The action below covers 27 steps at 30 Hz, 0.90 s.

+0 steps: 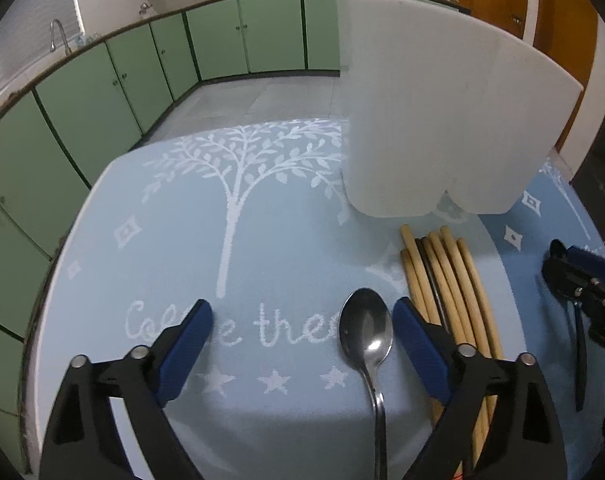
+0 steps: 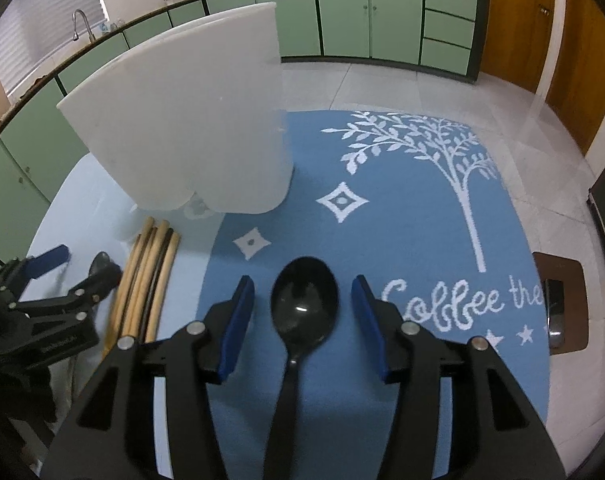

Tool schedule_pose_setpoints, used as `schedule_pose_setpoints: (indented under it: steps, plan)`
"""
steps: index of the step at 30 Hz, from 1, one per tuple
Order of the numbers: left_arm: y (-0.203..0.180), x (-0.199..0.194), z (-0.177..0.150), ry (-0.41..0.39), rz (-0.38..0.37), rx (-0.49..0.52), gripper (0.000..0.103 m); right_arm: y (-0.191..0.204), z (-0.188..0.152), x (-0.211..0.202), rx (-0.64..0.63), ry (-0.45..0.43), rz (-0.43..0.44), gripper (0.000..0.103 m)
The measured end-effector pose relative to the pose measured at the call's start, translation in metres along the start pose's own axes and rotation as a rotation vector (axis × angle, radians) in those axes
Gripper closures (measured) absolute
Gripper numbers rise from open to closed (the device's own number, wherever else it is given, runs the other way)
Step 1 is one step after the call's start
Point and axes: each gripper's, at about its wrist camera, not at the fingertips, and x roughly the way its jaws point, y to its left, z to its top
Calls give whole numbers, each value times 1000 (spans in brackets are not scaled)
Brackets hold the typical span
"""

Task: Organize utensils
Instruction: 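Grasp the metal spoon with the left tool while the right tool holds the black spoon, then lift both spoons over the white holder and open both tools to drop them in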

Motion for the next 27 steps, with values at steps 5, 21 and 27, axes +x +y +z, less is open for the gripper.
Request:
schedule_pose_setpoints:
  steps: [5,21,27]
  plan:
    - [1,0,7,-8,-46,-19,45,6,0,3,-12,23,-40,53]
    - [-4,-58,-20,-302,-184,-25,76,-2,-10,-54,37,-247,87,71]
    - [6,-91,-33,-473,-198,-41,76,-8,-15,-81,40,-389,140,71]
